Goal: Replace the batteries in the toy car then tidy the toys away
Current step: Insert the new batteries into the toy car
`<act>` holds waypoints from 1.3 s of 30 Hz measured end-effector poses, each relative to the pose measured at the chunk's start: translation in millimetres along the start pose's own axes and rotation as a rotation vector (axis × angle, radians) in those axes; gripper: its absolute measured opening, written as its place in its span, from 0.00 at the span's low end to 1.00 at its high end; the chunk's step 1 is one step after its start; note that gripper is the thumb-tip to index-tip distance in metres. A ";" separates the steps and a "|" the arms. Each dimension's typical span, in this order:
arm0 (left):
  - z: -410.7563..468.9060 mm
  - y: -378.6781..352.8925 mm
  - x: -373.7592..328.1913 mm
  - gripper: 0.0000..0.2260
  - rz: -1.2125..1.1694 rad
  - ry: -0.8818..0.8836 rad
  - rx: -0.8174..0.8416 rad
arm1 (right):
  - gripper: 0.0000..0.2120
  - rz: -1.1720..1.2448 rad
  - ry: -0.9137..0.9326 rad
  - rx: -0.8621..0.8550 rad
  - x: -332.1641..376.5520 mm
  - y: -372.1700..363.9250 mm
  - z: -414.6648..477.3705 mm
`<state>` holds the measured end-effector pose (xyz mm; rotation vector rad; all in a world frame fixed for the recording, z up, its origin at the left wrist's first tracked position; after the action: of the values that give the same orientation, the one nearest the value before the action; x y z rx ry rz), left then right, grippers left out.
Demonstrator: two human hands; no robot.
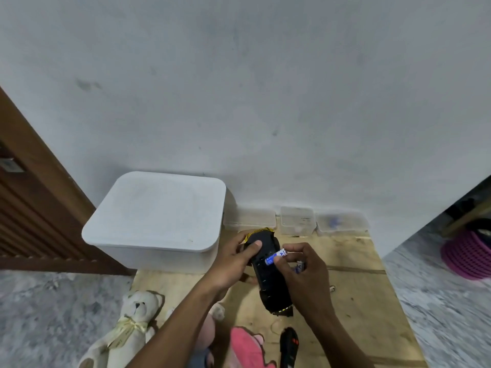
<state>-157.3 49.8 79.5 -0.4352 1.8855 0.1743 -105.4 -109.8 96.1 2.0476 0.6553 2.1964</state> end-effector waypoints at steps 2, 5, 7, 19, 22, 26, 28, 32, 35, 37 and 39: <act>-1.4 -0.4 -3.4 0.11 0.009 -0.015 0.037 | 0.10 0.009 0.011 -0.011 1.1 -0.2 -0.9; -1.2 -0.9 -8.3 0.12 0.042 -0.035 0.098 | 0.10 0.021 0.029 -0.037 2.0 -1.3 -2.8; -0.8 -1.0 -11.1 0.16 0.064 -0.036 0.138 | 0.10 0.021 0.035 -0.059 1.0 -0.3 -2.9; 2.0 -0.8 -12.3 0.15 -0.006 0.015 0.183 | 0.10 -0.009 0.068 -0.083 4.4 9.4 0.3; 2.2 -1.6 -12.8 0.14 -0.030 -0.001 0.157 | 0.09 -0.023 0.107 -0.098 6.2 13.8 -0.4; 2.5 -3.2 -14.8 0.14 0.015 -0.016 0.131 | 0.08 -0.020 0.138 -0.123 6.4 17.3 0.1; 2.4 -3.9 -15.7 0.14 0.024 -0.018 0.133 | 0.08 -0.031 0.158 -0.130 6.9 17.6 0.6; 0.6 -5.2 -18.1 0.16 0.036 -0.041 0.132 | 0.08 -0.103 0.178 -0.142 3.8 16.8 3.0; -1.4 -4.2 -19.1 0.19 0.033 -0.061 0.121 | 0.07 -0.162 0.222 -0.139 1.8 16.0 3.7; -3.5 -3.1 -18.8 0.19 0.029 -0.072 0.108 | 0.07 -0.212 0.266 -0.130 1.6 15.5 3.0; -6.2 -2.8 -18.4 0.18 0.018 -0.074 0.091 | 0.08 -0.269 0.302 -0.116 1.2 14.5 2.3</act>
<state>-156.2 49.1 99.1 -0.3453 1.8172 0.1149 -100.0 -122.0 102.4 1.4879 0.7569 2.3350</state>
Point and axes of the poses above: each hand's wrist, its own z-axis towards the middle knuckle, its own y-axis out of the back of the hand, x = y × z, the point moved 3 cm from there along z, towards the middle knuckle, and after that the axes turned 2 degrees about y, right-handed, at the moved point
